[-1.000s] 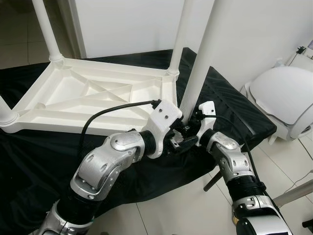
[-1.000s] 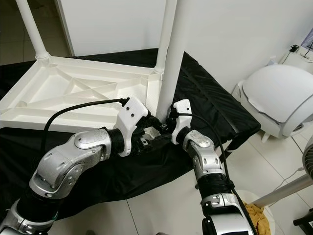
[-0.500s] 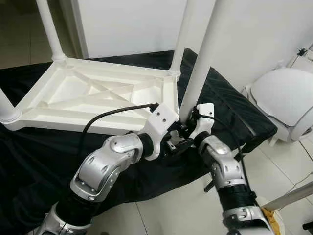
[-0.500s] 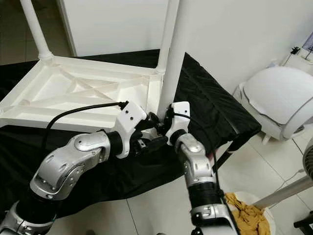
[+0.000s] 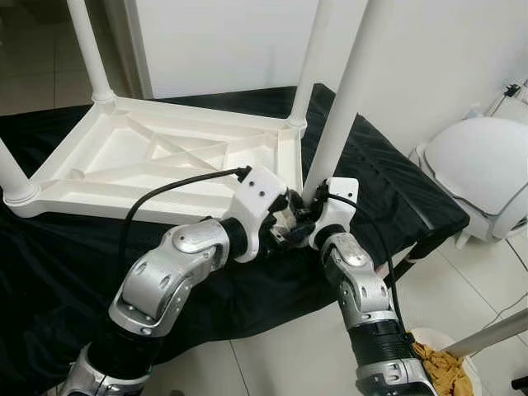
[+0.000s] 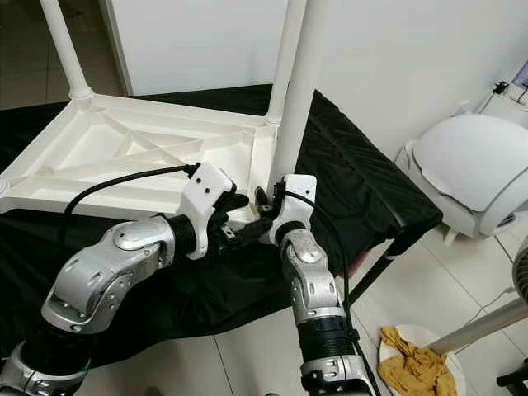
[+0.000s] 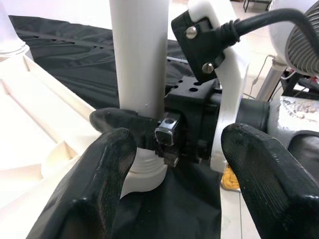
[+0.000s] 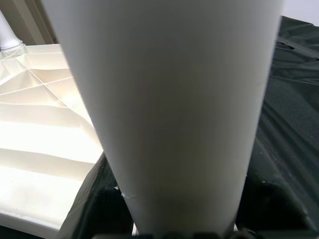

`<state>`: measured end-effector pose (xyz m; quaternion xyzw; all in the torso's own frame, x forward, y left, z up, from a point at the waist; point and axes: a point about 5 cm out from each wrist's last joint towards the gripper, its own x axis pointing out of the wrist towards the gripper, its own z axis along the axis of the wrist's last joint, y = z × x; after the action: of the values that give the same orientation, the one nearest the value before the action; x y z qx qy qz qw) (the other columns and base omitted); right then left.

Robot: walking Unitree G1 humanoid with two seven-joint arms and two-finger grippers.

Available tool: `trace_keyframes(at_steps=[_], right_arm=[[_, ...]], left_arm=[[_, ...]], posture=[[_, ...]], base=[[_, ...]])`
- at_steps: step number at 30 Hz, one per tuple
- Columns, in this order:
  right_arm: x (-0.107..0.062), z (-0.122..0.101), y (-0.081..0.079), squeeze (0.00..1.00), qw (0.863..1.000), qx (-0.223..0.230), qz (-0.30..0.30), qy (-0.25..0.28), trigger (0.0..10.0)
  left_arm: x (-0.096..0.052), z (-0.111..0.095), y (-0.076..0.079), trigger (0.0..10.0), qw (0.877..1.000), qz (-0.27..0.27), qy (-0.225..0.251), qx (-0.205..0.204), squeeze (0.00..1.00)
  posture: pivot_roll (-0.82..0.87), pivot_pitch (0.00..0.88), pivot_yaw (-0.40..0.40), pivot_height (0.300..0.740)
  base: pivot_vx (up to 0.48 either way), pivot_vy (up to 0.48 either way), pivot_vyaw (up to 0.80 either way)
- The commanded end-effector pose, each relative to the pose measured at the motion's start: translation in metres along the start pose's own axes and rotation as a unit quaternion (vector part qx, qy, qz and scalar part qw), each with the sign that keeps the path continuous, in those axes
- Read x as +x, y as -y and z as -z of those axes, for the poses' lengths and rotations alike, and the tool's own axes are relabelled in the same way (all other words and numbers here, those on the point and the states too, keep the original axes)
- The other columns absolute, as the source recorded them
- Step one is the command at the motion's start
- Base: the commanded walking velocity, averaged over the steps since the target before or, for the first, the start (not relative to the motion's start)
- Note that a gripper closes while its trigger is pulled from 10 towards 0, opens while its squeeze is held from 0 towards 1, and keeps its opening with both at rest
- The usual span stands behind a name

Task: Building children table

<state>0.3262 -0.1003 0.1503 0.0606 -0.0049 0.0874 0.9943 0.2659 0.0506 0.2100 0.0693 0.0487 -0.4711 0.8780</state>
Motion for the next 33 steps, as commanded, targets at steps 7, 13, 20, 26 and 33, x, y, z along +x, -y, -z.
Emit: trace_keyframes(at_steps=[7, 13, 20, 26, 33], right_arm=[[-0.003, 0.007, 0.015, 1.0, 1.0, 0.017, -0.006, -0.024, 10.0], [-0.002, 0.0, 0.019, 1.0, 0.997, 0.001, -0.076, -0.027, 10.0], [0.0, -0.009, 0.028, 1.0, 0.989, -0.03, -0.142, -0.034, 10.0], [-0.002, -0.017, 0.037, 0.0, 0.968, -0.089, -0.232, -0.028, 10.0], [-0.002, -0.018, 0.04, 0.0, 0.945, -0.109, -0.306, -0.035, 10.0]], left_arm=[[-0.001, 0.002, -0.002, 10.0, 1.0, -0.014, -0.007, 0.006, 0.0], [-0.001, 0.005, 0.0, 10.0, 1.0, -0.012, -0.012, 0.005, 0.0], [-0.001, 0.006, 0.003, 10.0, 1.0, -0.003, -0.014, 0.004, 0.0], [-0.003, 0.005, 0.004, 10.0, 1.0, -0.002, -0.013, 0.003, 0.0], [-0.003, 0.004, 0.005, 10.0, 1.0, 0.005, -0.014, 0.008, 0.0]], posture=[[-0.05, 0.012, -0.076, 0.74], [-0.05, 0.02, -0.074, 0.74], [-0.05, 0.033, -0.068, 0.74], [-0.05, 0.037, -0.062, 0.74], [-0.04, 0.038, -0.058, 0.74]], base=[[0.0, 0.0, 0.0], [0.0, 0.0, 0.0], [0.0, 0.0, 0.0], [0.0, 0.0, 0.0], [0.0, 0.0, 0.0]])
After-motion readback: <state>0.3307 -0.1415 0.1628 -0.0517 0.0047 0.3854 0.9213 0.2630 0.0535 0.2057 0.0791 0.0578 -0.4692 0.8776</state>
